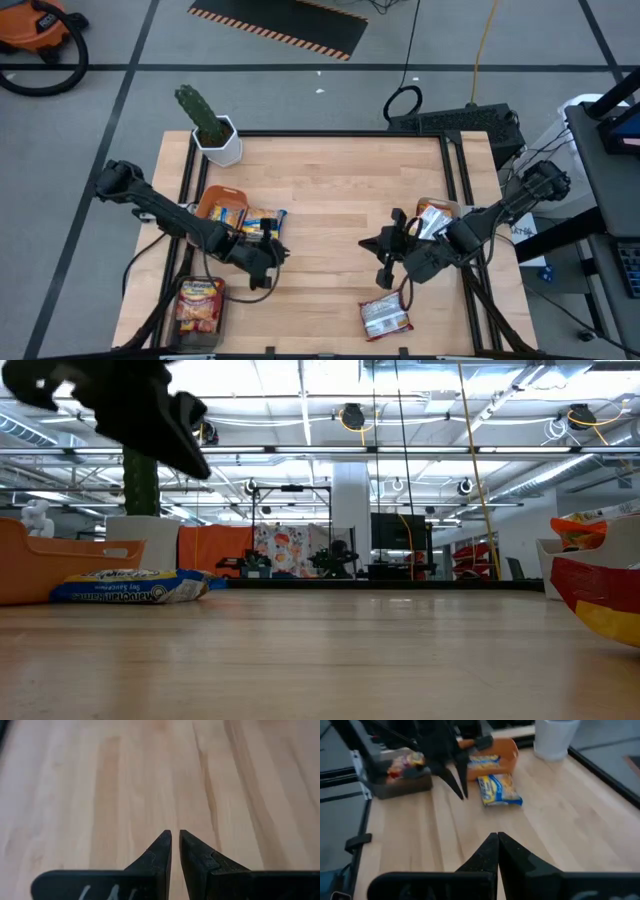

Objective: Sort Maruchan noodles
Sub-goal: Put the blue noodle pack into the orange bin

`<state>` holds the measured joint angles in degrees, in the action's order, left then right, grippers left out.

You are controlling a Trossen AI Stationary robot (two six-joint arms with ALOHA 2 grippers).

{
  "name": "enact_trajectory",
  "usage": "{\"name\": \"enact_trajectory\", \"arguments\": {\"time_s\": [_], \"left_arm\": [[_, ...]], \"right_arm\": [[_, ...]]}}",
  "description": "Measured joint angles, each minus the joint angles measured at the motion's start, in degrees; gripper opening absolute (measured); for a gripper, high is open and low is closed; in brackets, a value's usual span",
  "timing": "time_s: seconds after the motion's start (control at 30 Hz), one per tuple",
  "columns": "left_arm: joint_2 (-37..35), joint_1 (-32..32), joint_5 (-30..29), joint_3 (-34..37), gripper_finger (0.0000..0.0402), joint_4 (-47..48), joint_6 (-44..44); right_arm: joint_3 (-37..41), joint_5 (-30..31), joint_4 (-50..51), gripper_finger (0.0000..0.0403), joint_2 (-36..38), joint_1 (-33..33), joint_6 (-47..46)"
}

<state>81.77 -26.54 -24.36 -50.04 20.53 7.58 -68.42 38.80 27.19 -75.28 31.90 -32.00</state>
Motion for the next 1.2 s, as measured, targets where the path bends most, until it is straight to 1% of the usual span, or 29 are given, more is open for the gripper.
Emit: {"name": "enact_trajectory", "arguments": {"time_s": [0.13, 0.2, 0.27, 0.3, 0.37, 0.47, 0.53, 0.6, 0.83, 1.03, 1.1, 1.2], "left_arm": [[1.93, 4.11, 5.51, 0.02, 0.0044, 1.76, -1.73], [2.51, 6.27, 9.42, 0.00, 0.0058, 3.50, -2.16], [3.49, 8.03, 11.40, 0.02, 0.0084, 4.89, -2.97], [3.99, 8.64, 11.58, 0.00, 0.0100, 5.20, -3.66], [4.56, 9.32, 11.83, 0.04, 0.0136, 8.73, -5.27], [6.50, 9.35, 11.68, 0.00, 0.0189, 9.28, -9.50], [7.56, 9.27, 11.20, 0.08, 0.0214, 9.89, -12.27], [9.18, 9.58, 10.81, -0.09, 0.0226, 8.65, -14.53], [14.77, 10.86, 10.11, -0.13, 0.0229, 9.78, -19.30], [14.71, 11.02, 8.82, -0.14, 0.0226, 9.75, -20.59], [14.49, 11.21, 8.79, -0.09, 0.0213, 10.53, -21.02], [14.49, 11.83, 8.38, -0.09, 0.0175, 12.53, -21.67]], "right_arm": [[0.00, -0.28, -3.74, 0.0002, 3.09, -0.52, 8.31], [-0.01, 0.22, -5.75, 0.0002, 4.99, -1.38, 13.53], [-0.09, 0.78, -6.90, 0.0002, 6.82, -2.19, 17.64], [-0.09, 1.68, -6.90, 0.0002, 7.40, -2.43, 18.80], [0.58, 3.16, -7.44, 0.0002, 8.15, -3.11, 20.74], [3.35, 4.58, -6.90, 0.0002, 8.71, -3.95, 22.52], [4.97, 4.57, -7.01, 0.0002, 8.91, -5.17, 24.58], [5.63, 4.61, -6.94, 0.0002, 9.33, -6.47, 26.97], [5.64, 4.67, -9.24, 0.0002, 10.31, -10.01, 29.80], [5.64, 4.52, -8.59, 0.0002, 9.54, -11.23, 30.90], [5.64, 4.50, -8.57, 0.0002, 9.53, -11.32, 31.19], [5.64, 4.51, -8.73, 0.0002, 9.63, -11.37, 31.20]]}}
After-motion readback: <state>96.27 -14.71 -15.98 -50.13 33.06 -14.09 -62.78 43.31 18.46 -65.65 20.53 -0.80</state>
